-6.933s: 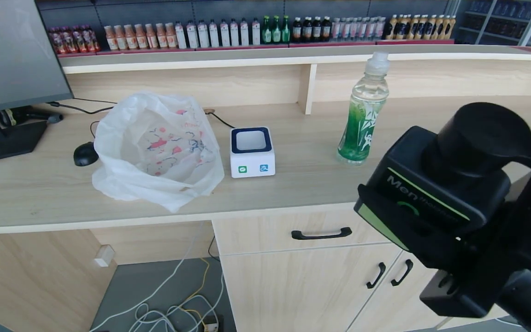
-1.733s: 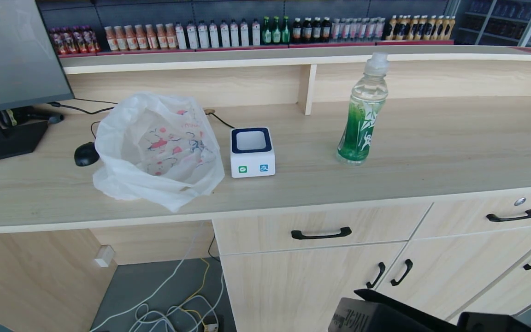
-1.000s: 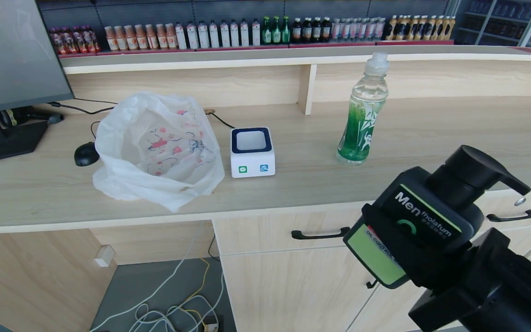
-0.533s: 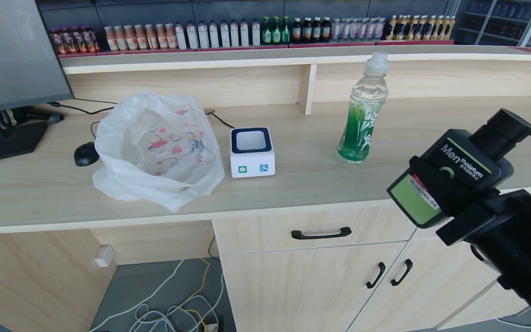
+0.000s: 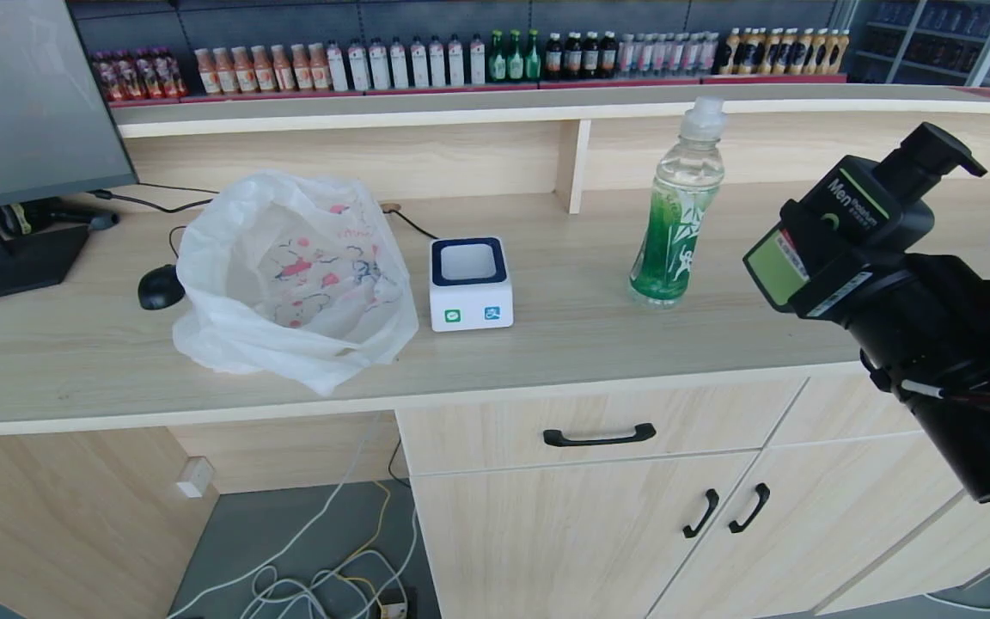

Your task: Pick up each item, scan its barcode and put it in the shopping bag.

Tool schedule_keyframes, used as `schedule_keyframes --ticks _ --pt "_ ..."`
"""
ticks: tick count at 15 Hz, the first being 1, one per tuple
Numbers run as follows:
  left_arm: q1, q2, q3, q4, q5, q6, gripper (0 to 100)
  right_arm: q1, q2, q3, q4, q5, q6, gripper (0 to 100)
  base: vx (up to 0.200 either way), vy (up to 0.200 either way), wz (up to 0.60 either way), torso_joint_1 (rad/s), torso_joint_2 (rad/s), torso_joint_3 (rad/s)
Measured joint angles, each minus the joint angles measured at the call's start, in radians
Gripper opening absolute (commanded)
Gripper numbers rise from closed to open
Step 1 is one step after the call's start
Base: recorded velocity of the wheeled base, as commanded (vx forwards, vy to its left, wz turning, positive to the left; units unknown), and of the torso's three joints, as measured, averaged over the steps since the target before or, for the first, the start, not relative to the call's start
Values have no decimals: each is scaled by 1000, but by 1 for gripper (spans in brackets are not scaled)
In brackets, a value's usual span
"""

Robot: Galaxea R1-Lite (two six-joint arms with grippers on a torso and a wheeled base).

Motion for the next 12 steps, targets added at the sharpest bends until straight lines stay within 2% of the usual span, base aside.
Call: schedule_keyframes --ticks 2,12 --pt "0 0 0 0 0 -2 100 -16 18 -6 -7 0 9 0 0 0 0 0 0 0" --pt "0 0 0 0 0 -5 100 -20 32 -14 -17 3 34 0 0 200 0 2 3 2"
